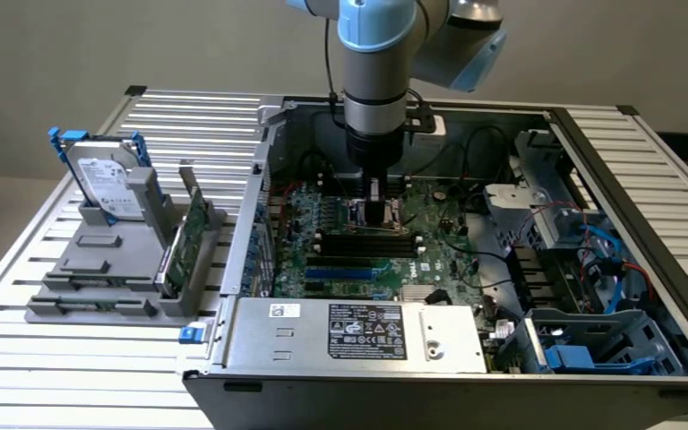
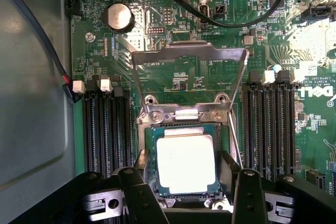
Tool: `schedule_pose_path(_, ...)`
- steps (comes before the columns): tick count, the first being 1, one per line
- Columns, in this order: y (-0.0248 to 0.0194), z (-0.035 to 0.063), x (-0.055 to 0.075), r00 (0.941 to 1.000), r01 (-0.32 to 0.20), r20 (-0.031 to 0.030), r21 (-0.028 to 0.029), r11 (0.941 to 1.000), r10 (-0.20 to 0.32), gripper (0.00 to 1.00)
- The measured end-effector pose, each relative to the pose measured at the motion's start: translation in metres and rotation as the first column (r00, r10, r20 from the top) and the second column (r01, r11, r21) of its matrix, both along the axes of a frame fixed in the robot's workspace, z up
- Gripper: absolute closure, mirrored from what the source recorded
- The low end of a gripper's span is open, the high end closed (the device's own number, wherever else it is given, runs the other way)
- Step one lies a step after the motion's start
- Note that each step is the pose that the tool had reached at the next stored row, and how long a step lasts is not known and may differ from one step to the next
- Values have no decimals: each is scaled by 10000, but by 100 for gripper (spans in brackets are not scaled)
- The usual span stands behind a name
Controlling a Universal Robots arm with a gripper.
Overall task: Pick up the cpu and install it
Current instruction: 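Place the cpu into insertion slot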
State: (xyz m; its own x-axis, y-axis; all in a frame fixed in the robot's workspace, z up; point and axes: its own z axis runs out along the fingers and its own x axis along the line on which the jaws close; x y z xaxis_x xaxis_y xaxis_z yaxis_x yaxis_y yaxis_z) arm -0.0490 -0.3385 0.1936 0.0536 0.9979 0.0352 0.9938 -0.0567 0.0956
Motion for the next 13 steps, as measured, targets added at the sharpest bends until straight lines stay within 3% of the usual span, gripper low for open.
schedule_pose_path(13, 0, -3, 14, 10000, 1, 1, -88, 10000, -1, 37)
